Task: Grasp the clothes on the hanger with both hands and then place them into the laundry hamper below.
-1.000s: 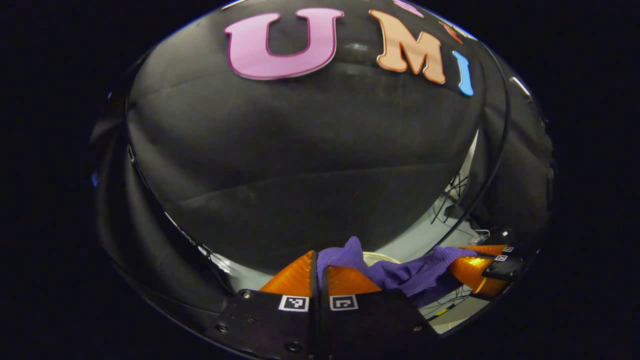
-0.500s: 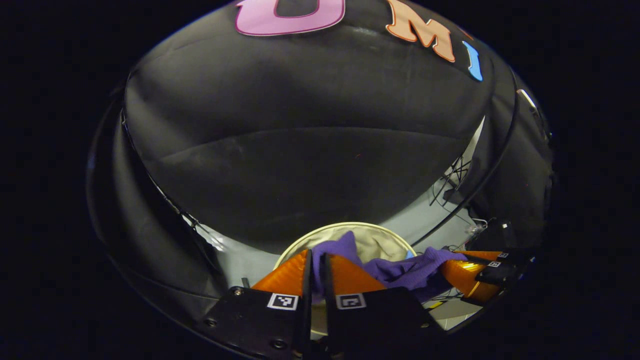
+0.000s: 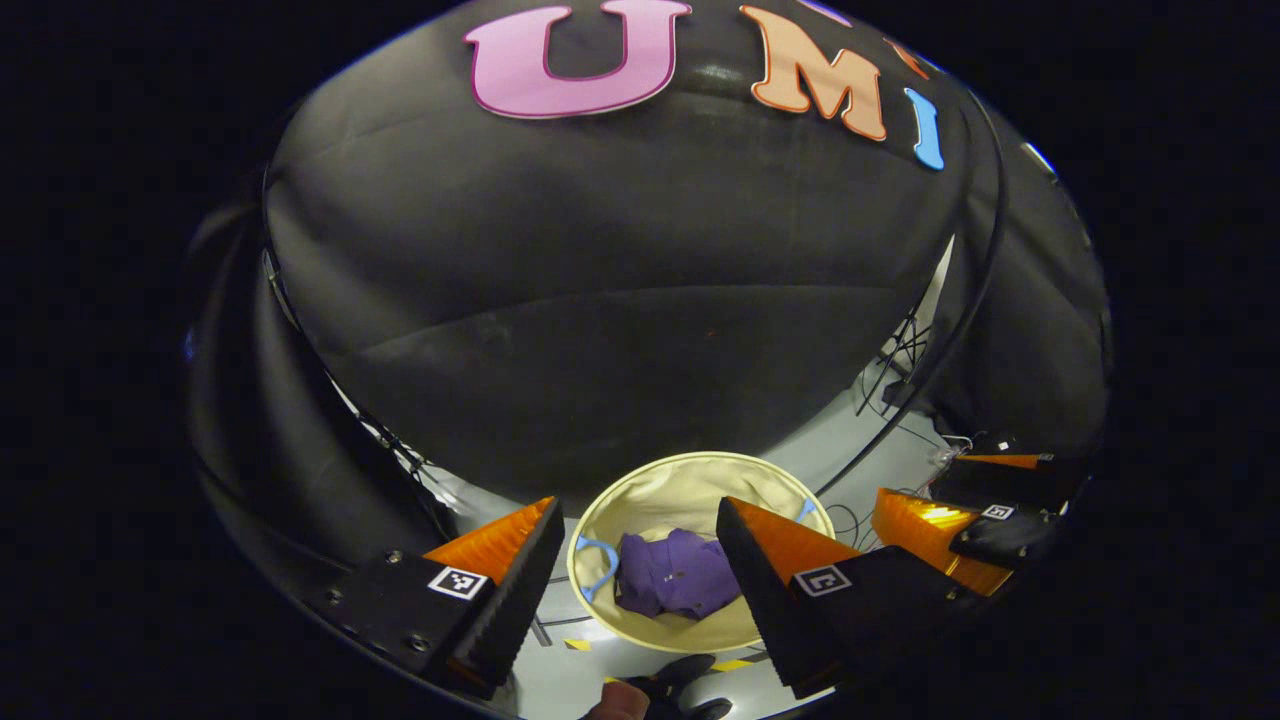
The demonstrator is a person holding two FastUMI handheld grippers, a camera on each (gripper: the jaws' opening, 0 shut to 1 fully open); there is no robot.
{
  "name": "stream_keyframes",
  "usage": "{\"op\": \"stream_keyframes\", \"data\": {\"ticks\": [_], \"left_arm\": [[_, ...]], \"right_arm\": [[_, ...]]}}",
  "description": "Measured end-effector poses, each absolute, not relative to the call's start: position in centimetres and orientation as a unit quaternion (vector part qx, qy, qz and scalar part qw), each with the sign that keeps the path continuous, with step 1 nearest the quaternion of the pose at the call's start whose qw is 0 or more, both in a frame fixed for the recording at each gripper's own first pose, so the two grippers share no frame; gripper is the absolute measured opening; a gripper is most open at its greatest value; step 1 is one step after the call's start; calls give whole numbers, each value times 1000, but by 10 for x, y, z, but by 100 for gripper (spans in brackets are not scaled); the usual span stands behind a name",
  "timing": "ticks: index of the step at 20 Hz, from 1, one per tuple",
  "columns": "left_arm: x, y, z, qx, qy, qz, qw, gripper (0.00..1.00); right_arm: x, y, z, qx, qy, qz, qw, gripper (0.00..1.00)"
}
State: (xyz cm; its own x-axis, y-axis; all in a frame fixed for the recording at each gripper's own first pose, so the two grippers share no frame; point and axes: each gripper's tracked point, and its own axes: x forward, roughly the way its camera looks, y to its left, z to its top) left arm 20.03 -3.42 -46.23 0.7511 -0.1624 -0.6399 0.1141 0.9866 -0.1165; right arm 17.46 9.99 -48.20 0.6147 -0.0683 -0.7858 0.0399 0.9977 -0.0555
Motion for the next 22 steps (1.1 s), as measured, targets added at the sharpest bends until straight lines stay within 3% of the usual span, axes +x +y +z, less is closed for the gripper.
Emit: {"op": "stream_keyframes", "data": {"ticks": [1, 22], "left_arm": [[195, -31, -455, -36, 344, -71, 936, 95], [65, 51, -293, -31, 229, -10, 973, 95]], "right_arm": [[173, 102, -474, -18, 434, -28, 901, 98], [68, 137, -290, -26, 321, 5, 947, 100]]}}
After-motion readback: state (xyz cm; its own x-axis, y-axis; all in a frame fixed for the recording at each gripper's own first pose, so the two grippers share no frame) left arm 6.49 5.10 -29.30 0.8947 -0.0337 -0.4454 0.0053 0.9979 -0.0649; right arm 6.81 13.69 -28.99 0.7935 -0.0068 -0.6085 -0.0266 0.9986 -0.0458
